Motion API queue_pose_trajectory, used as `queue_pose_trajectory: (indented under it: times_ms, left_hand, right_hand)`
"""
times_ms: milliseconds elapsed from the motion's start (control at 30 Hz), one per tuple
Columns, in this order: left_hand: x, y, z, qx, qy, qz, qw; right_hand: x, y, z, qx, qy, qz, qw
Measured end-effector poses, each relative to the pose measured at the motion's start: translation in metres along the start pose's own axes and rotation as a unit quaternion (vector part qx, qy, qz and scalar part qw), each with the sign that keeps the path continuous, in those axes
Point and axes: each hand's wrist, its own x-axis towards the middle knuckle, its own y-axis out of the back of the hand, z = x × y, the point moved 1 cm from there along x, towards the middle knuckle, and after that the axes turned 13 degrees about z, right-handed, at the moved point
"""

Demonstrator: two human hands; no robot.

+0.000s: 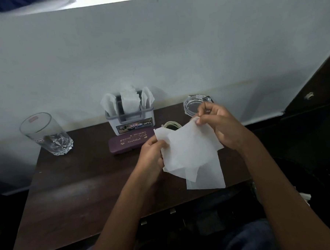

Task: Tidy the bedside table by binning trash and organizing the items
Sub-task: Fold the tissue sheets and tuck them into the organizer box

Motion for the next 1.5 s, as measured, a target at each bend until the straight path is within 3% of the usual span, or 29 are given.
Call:
queue_pose_trajectory:
  times_ms: [133,267,367,500,667,833,1000,1100,1233,1367,1500]
  left_hand:
    - [0.0,0.0,-0.002,-0.054,0.025,-0.003,0.998]
    - [0.004,0.001,-0.004,-0.08,0.006,0.034,0.996]
    - [0.004,0.001,-0.002,-0.097,-0.014,0.066,0.993]
    - [0.003,-0.002,0.001,-0.161,-0.02,0.073,0.984]
    - [0.002,0.001,0.005,-0.292,0.044,0.059,0.954]
    - [0.001,0.003,0.005,-0.305,0.067,0.046,0.949]
    - [0.001,0.005,0.005,-0.183,-0.022,0.084,0.979]
    - [-0.002,0.009,0.014,-0.051,-0.109,0.076,0.99]
    - [-0.01,0.016,0.027,0.035,-0.173,-0.002,0.984]
    - [-0.013,0.023,0.029,0.075,-0.178,-0.065,0.979]
    - [-0.011,0.026,0.027,0.107,-0.189,-0.064,0.974]
  right_hand:
    - [0.0,-0.017,0.0,0.093,-0.011,0.032,0.995]
    - [0.007,-0.038,0.013,0.255,-0.065,0.201,0.944]
    - [0.004,-0.048,0.024,0.212,-0.1,0.274,0.933]
    - [-0.003,-0.06,0.034,0.158,-0.118,0.292,0.936]
    - [-0.007,-0.071,0.039,0.123,-0.111,0.304,0.938]
    - [-0.011,-0.077,0.043,0.108,-0.101,0.316,0.937]
    - [-0.014,-0.077,0.04,0.067,-0.073,0.297,0.95]
    - [-0.008,-0.061,0.029,0.046,-0.049,0.277,0.958]
    - [-0.002,-0.038,0.021,-0.044,-0.129,0.13,0.982]
    - [-0.004,-0.039,0.02,-0.033,-0.166,-0.003,0.986]
    - [-0.004,-0.045,0.017,0.002,-0.072,0.04,0.997]
